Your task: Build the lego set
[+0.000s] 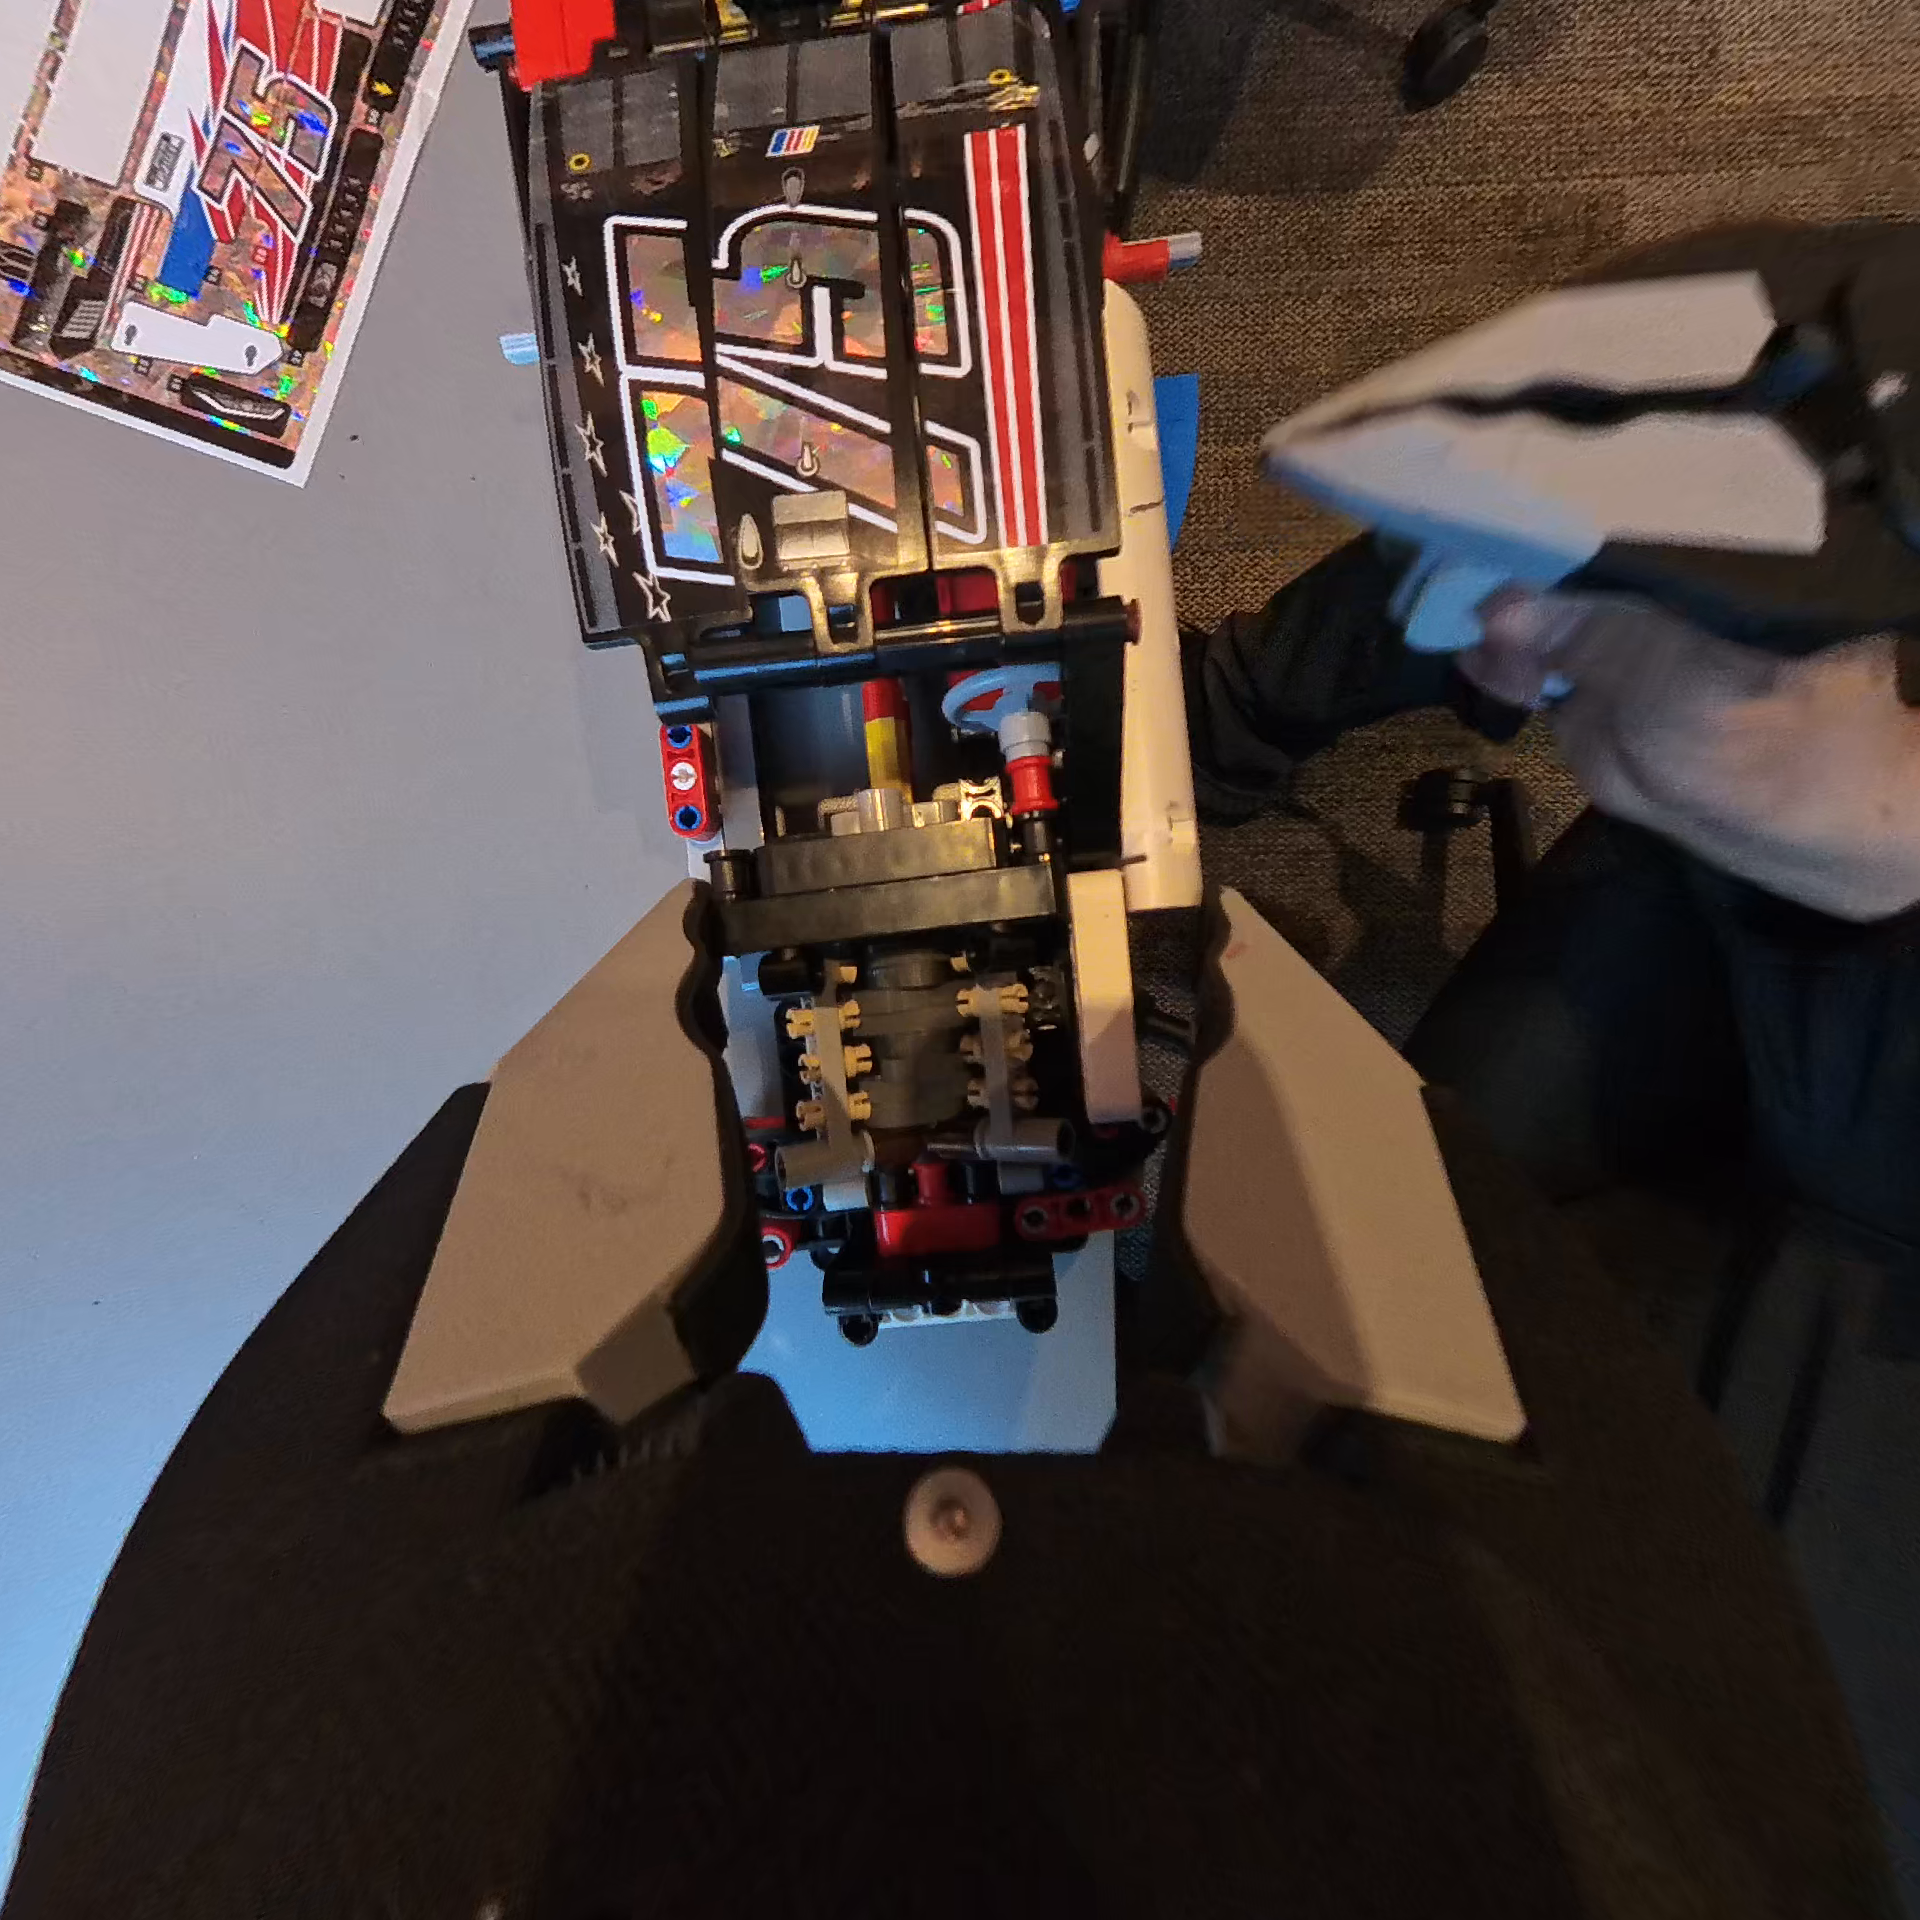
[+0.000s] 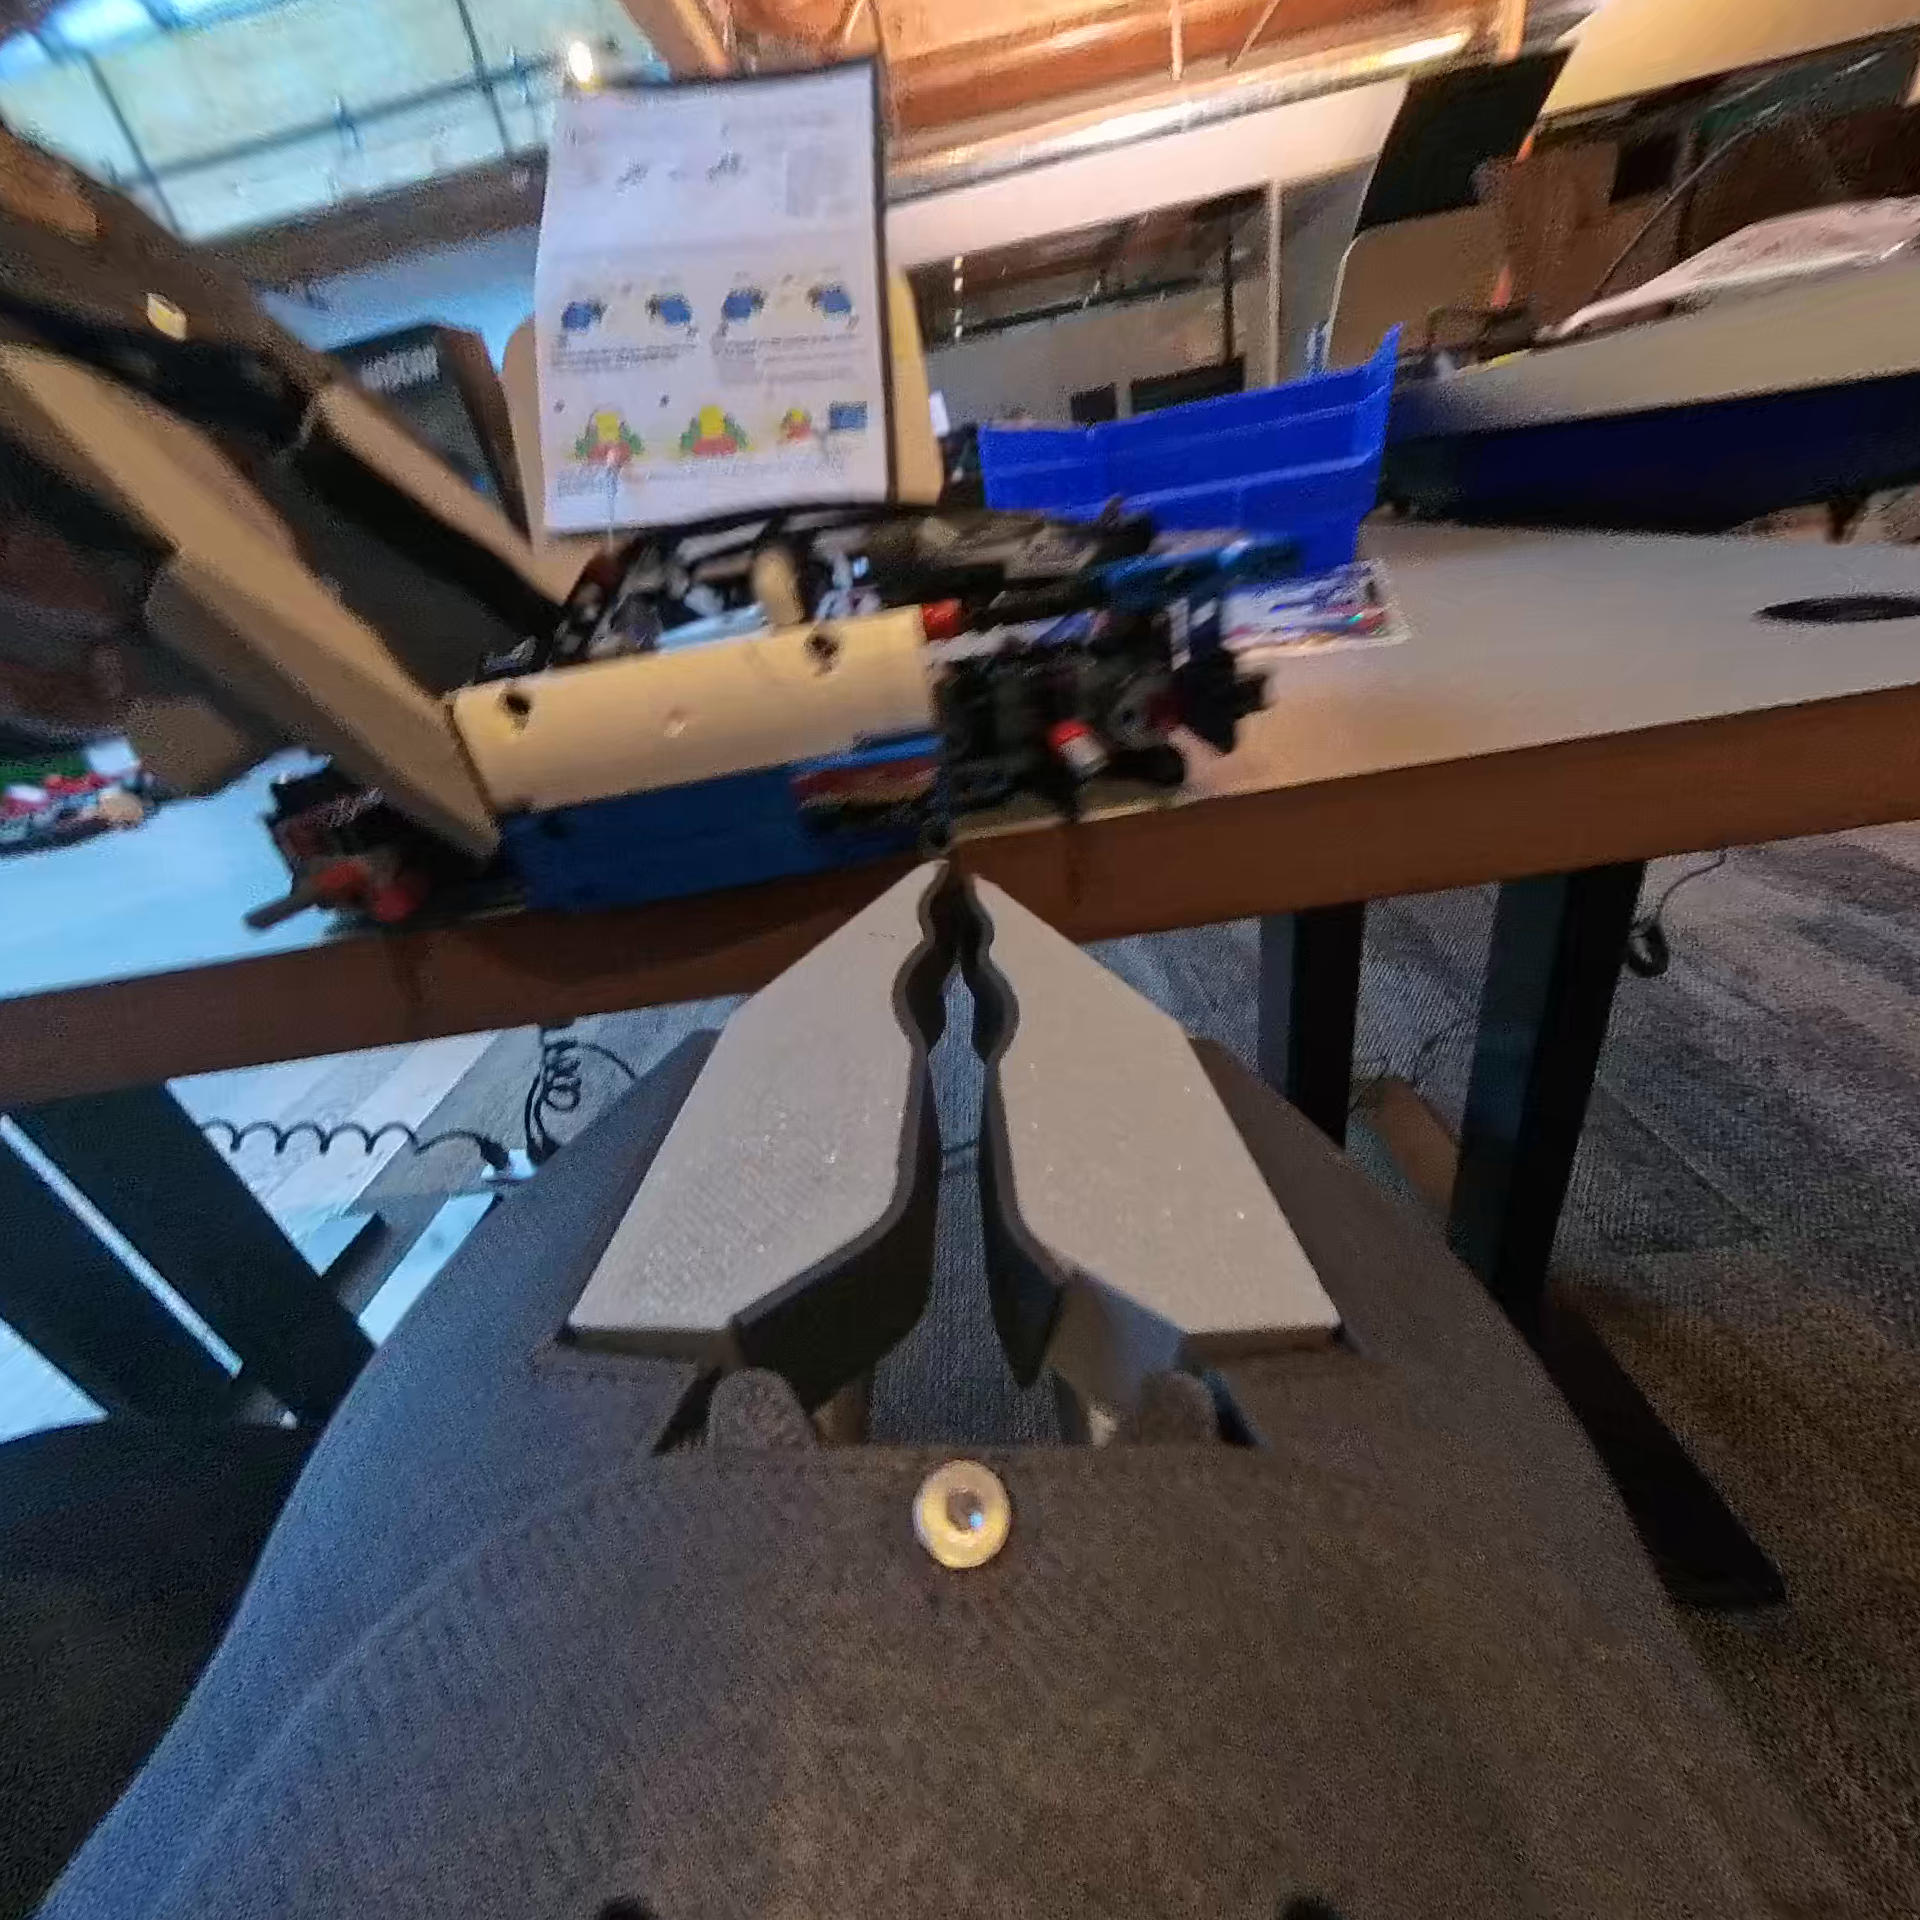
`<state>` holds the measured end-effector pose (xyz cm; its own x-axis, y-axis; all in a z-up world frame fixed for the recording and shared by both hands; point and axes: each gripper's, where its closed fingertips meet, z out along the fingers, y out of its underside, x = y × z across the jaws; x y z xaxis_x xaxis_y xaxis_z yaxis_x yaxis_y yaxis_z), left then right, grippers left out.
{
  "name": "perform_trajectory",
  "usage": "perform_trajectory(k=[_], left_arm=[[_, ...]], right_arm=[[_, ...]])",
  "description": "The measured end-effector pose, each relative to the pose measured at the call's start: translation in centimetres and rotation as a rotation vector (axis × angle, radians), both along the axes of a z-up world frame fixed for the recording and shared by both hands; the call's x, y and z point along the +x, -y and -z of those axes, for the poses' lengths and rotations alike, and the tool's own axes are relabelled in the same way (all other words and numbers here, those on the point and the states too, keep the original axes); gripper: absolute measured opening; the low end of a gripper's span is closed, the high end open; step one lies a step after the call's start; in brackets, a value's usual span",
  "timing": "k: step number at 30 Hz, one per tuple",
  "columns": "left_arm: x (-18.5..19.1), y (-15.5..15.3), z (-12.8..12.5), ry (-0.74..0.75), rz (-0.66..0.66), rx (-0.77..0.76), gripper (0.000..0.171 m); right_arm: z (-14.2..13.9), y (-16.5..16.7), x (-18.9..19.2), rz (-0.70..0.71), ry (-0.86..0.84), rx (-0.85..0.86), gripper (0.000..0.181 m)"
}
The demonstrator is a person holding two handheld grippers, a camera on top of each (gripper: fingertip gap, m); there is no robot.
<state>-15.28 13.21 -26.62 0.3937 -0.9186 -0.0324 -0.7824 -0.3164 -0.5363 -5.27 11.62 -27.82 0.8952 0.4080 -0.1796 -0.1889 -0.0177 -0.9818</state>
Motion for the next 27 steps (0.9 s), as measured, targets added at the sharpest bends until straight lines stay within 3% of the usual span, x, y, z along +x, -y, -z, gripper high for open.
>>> perform_trajectory(k=[6,10,14,19,23,27], left_arm=[[0.0,0.0,0.0,0.002,0.004,0.01,0.089],[-0.1,-0.2,0.0,0.005,-0.007,0.021,0.093],[-0.5,-0.5,-0.8,0.015,-0.021,0.065,0.095],[-2.0,-0.7,-3.7,0.073,-0.08,0.156,0.09],[-3.8,0.9,-6.2,0.158,-0.15,0.222,0.089],[-4.8,4.6,-7.6,0.297,-0.205,0.213,0.08]], right_arm=[[-3.8,-0.1,6.7,0.078,-0.102,0.068,0.0],[-5.1,0.3,7.1,0.029,-0.145,0.086,0.001],[-5.7,0.6,5.1,-0.108,-0.118,0.067,0.009],[-6.7,1.8,2.9,-0.288,-0.112,0.101,0.014],[-6.9,3.8,-1.0,-0.529,-0.099,0.097,0.021],[-7.5,6.4,-4.3,-0.852,-0.254,-0.041,0.03]])
